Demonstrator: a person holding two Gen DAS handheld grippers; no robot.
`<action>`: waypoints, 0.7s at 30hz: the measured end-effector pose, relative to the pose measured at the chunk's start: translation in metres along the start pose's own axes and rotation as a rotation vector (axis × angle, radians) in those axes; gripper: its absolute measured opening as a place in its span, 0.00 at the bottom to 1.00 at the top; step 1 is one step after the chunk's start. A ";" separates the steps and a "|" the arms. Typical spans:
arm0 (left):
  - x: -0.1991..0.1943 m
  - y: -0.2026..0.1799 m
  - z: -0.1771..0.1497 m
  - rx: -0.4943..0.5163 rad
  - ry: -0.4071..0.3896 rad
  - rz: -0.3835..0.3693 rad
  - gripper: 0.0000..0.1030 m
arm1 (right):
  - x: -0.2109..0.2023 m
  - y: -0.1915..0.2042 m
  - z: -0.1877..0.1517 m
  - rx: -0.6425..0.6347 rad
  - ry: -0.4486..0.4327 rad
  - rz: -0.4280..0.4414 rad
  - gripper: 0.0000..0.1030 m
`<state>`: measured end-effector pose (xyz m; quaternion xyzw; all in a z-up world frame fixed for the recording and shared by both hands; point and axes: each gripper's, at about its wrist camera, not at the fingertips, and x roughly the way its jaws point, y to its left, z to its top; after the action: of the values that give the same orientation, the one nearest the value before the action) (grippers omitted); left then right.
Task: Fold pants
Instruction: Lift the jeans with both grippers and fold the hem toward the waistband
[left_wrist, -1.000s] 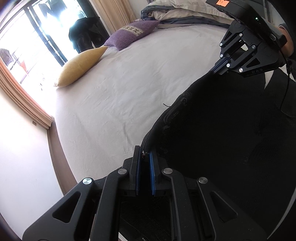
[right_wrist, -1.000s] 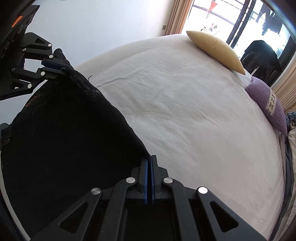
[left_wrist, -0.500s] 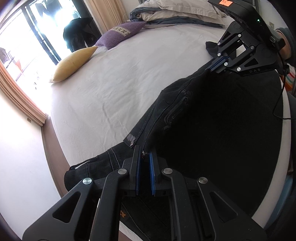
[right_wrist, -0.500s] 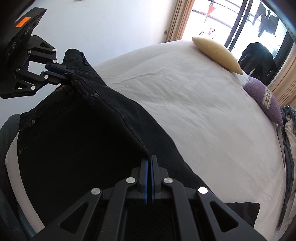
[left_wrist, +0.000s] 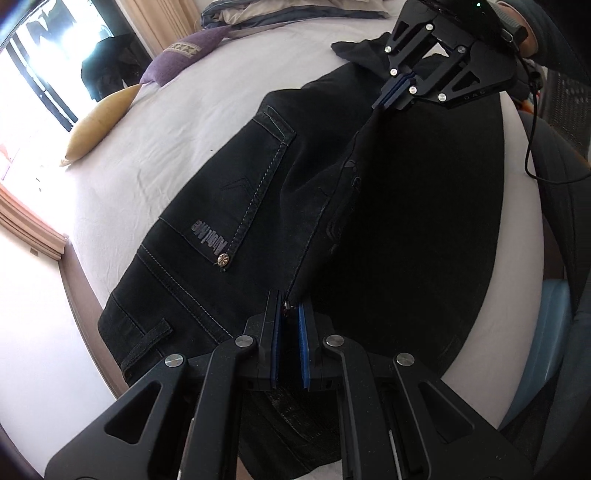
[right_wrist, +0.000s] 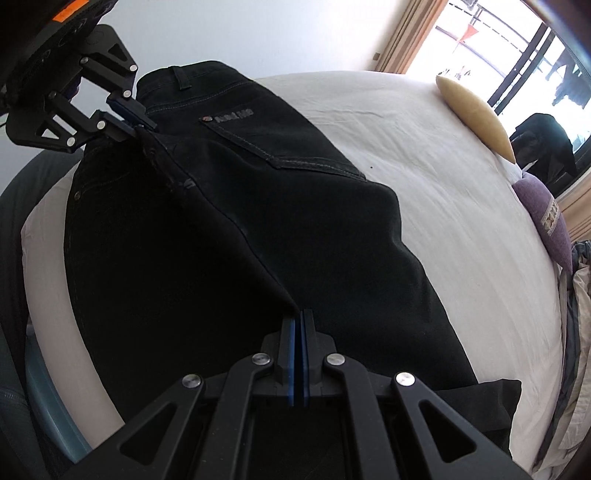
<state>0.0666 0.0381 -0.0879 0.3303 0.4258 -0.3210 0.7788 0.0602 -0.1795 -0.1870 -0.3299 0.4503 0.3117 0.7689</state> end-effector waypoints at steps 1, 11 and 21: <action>0.001 -0.004 -0.002 0.017 0.006 -0.004 0.07 | 0.000 0.007 -0.002 -0.023 0.008 -0.011 0.03; 0.001 -0.031 -0.016 0.106 0.029 -0.046 0.07 | -0.004 0.055 -0.022 -0.151 0.055 -0.040 0.03; 0.008 -0.040 -0.014 0.175 0.046 -0.081 0.07 | -0.013 0.072 -0.033 -0.166 0.061 -0.060 0.03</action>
<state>0.0330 0.0245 -0.1106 0.3868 0.4269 -0.3804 0.7235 -0.0166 -0.1652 -0.2042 -0.4152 0.4362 0.3145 0.7338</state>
